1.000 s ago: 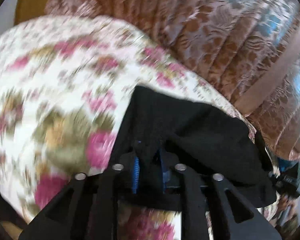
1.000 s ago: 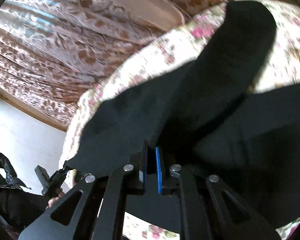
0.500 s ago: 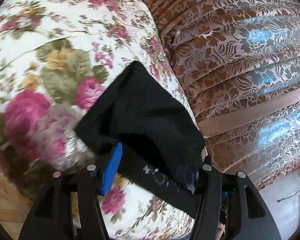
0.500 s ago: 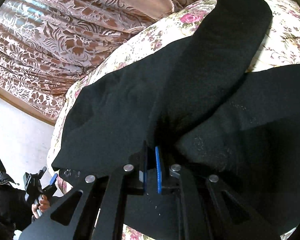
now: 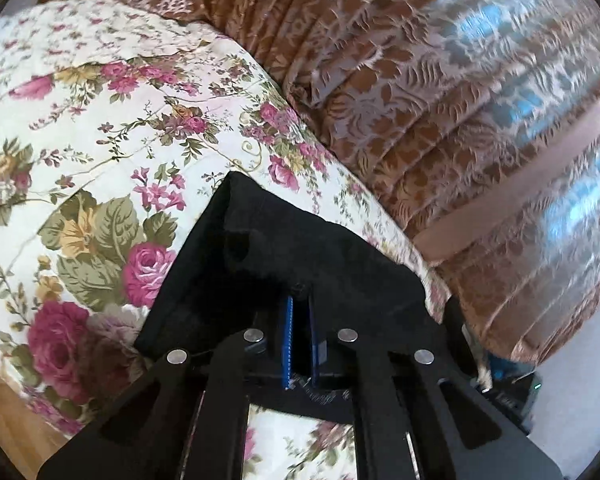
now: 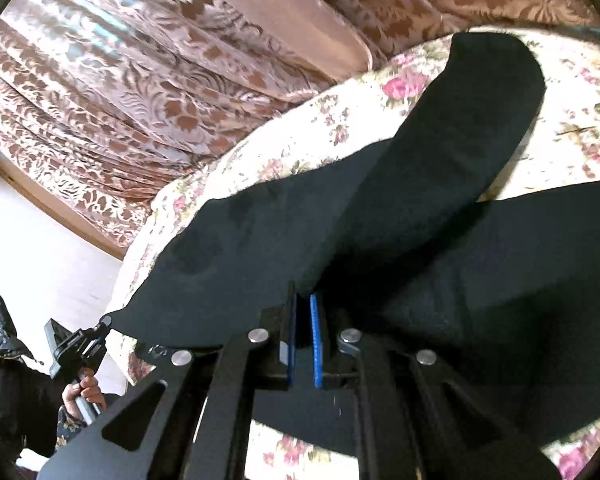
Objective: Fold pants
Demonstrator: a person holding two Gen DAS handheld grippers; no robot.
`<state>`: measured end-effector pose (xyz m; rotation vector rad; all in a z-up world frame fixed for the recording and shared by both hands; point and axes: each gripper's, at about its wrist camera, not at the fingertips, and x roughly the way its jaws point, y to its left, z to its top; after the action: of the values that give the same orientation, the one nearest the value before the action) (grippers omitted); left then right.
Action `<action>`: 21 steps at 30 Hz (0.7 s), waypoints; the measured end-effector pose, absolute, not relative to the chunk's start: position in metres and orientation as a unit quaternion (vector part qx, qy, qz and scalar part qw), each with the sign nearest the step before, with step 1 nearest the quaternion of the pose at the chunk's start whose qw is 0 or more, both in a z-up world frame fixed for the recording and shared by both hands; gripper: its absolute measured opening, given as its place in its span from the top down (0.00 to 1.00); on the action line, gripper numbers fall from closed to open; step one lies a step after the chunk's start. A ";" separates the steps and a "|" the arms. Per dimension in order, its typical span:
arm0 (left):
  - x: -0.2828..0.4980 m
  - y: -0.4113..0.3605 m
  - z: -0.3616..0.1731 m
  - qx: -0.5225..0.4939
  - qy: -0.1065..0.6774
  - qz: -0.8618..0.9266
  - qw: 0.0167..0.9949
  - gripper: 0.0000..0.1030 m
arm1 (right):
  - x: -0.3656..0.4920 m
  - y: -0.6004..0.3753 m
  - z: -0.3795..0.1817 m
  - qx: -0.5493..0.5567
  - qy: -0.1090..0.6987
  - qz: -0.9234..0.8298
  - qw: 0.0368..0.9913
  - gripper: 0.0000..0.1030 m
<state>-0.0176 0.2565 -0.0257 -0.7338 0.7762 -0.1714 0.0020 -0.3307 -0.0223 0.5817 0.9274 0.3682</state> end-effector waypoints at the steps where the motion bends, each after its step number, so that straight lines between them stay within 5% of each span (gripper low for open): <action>1: -0.020 0.256 -0.030 -0.338 0.377 -0.079 0.858 0.95 | -0.006 -0.330 -0.021 0.270 0.441 0.175 0.838 0.95; 8: -0.033 0.266 -0.079 -0.351 0.423 -0.050 0.834 0.95 | -0.039 -0.319 -0.056 0.260 0.486 0.161 0.819 0.95; 21: -0.038 0.269 -0.084 -0.336 0.426 -0.047 0.839 0.95 | -0.046 -0.312 -0.065 0.235 0.502 0.164 0.816 0.95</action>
<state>-0.0380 0.2688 -0.0840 -0.7106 0.9017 -0.1001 -0.0463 -0.3117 -0.0651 0.5013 1.0707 0.3501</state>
